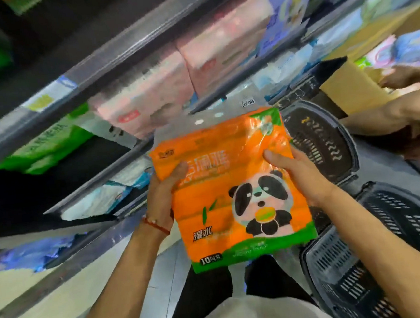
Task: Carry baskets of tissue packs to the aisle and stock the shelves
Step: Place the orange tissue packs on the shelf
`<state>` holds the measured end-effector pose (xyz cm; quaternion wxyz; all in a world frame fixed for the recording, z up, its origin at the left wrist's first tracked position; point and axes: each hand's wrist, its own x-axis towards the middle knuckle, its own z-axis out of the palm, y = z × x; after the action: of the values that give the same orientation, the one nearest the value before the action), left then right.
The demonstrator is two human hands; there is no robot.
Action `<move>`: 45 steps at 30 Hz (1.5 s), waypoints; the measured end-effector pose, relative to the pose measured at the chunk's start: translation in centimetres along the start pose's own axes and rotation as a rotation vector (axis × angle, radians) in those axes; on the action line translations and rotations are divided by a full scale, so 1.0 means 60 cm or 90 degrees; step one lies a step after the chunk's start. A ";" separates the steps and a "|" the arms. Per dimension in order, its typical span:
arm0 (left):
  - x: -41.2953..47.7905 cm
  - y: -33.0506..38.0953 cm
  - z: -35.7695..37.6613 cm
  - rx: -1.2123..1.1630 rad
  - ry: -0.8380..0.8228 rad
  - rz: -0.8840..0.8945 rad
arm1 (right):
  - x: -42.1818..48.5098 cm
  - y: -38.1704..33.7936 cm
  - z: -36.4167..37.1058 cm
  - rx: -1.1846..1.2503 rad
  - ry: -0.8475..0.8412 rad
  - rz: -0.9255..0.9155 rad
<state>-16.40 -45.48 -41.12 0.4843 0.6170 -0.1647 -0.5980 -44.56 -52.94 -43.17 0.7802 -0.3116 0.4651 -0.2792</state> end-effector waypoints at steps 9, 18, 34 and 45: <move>-0.218 0.090 -0.056 -0.067 0.037 0.168 | -0.150 -0.098 0.142 -0.040 -0.079 -0.104; -0.348 0.173 -0.065 -0.068 0.027 0.225 | -0.222 -0.217 0.256 -0.063 -0.138 -0.179; -0.283 0.327 -0.149 0.072 0.064 0.428 | -0.194 -0.253 0.370 -0.345 -0.080 -0.281; -0.232 0.386 -0.074 0.273 0.277 0.540 | -0.110 -0.323 0.353 -0.357 0.030 -0.489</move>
<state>-6.91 -43.85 -15.46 0.5696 0.6916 -0.4145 -0.1597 -31.02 -55.94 -17.19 0.4957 -0.6532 0.3912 -0.4179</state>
